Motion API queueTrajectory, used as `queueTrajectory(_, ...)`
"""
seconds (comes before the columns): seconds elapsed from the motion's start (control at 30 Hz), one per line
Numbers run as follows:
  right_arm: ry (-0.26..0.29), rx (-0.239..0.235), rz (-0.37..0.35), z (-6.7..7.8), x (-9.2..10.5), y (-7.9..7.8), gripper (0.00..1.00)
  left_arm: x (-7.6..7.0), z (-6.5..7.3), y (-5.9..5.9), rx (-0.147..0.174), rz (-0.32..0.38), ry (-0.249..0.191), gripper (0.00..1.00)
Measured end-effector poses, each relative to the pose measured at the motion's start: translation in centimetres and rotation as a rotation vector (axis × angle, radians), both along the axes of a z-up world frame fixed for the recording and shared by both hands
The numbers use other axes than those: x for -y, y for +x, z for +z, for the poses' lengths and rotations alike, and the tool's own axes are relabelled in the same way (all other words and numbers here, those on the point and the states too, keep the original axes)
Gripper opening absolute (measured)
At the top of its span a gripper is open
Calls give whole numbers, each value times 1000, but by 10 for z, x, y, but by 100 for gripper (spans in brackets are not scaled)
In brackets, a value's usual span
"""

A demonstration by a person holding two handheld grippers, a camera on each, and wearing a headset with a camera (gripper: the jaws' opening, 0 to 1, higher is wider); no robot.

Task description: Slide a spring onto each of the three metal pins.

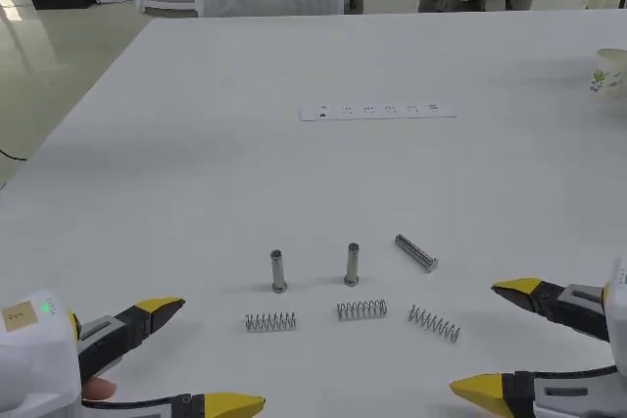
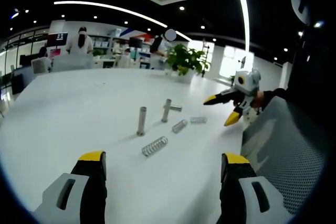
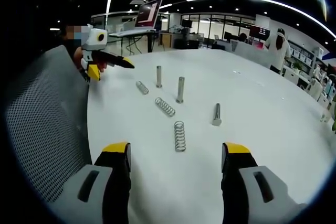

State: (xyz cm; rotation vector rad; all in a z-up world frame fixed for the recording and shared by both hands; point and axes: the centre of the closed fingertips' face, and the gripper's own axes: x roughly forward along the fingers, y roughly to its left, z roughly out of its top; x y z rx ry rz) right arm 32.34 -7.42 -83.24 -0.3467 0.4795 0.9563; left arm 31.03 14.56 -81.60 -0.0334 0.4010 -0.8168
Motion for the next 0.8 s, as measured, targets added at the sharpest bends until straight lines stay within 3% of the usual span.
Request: queueTrajectory(0.8, 7, 4, -4, 4, 1, 5, 68, 2, 3, 0, 5, 4, 4, 87)
